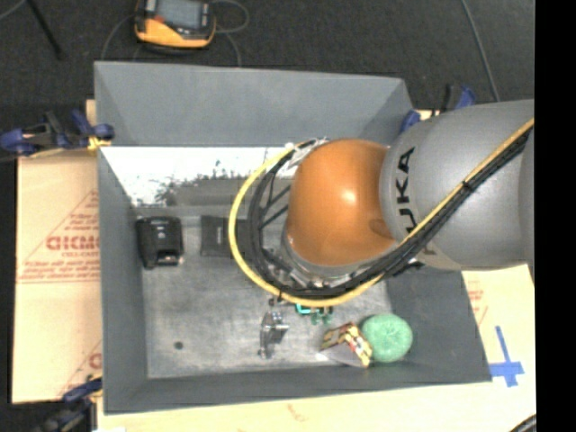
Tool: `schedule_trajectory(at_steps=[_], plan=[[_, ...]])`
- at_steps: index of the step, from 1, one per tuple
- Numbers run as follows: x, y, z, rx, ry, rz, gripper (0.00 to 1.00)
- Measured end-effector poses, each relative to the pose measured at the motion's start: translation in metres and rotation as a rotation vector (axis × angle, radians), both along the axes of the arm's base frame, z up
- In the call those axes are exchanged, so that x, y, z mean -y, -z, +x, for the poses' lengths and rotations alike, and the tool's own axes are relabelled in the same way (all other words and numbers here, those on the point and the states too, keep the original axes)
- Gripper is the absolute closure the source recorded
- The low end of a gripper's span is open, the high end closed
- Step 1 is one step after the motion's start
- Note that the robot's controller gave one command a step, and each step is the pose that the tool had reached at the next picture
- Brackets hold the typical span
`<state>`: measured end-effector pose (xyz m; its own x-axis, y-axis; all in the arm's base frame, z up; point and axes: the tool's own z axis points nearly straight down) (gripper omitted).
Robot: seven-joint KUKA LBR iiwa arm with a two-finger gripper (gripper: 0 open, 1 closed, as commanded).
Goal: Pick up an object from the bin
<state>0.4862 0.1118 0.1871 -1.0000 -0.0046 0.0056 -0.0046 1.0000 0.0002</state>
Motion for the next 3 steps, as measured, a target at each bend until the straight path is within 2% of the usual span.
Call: schedule_trajectory(at_steps=[1,2,3], plan=[[0.001,-0.004,0.002,0.008,0.005,0.001,0.00],[0.035,0.019,0.048,0.011,-0.108,0.001,0.00],[0.090,0.055,0.089,0.012,-0.048,0.001,0.00]])
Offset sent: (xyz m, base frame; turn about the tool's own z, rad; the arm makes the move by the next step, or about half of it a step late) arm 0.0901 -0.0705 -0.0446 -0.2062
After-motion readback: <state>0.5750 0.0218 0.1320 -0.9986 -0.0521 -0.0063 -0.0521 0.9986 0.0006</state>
